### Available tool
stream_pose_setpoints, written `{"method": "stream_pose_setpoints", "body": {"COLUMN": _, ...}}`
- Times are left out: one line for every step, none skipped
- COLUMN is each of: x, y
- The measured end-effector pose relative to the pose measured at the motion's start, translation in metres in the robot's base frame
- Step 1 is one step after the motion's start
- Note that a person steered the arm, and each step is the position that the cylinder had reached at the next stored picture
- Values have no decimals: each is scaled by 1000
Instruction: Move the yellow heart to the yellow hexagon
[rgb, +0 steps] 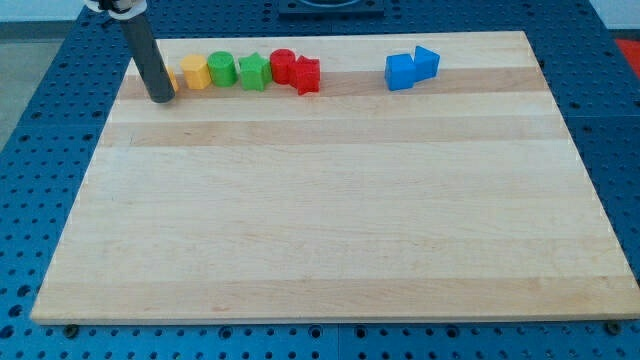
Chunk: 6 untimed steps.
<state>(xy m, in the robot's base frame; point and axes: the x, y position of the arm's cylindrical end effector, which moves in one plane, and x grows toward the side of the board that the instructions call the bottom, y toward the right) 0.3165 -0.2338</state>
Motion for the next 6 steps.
{"method": "stream_pose_setpoints", "body": {"x": 0, "y": -2}}
{"method": "stream_pose_setpoints", "body": {"x": 1, "y": -19}}
{"method": "stream_pose_setpoints", "body": {"x": 1, "y": -44}}
{"method": "stream_pose_setpoints", "body": {"x": 0, "y": -70}}
{"method": "stream_pose_setpoints", "body": {"x": -8, "y": -70}}
{"method": "stream_pose_setpoints", "body": {"x": -16, "y": -56}}
